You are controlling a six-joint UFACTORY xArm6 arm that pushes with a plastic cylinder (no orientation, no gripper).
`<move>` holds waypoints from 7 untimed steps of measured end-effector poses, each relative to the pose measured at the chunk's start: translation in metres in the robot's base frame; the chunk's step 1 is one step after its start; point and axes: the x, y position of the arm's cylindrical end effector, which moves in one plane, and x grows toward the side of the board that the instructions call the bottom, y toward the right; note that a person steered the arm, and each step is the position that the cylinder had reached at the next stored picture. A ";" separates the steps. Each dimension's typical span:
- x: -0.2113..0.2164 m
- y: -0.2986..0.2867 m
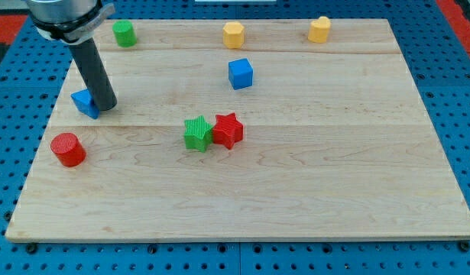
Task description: Move blue cube towards center right
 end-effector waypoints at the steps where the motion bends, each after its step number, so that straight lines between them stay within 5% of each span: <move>1: -0.042 0.069; 2: -0.087 0.176; 4: -0.060 0.256; 5: -0.013 0.274; 7: 0.006 0.251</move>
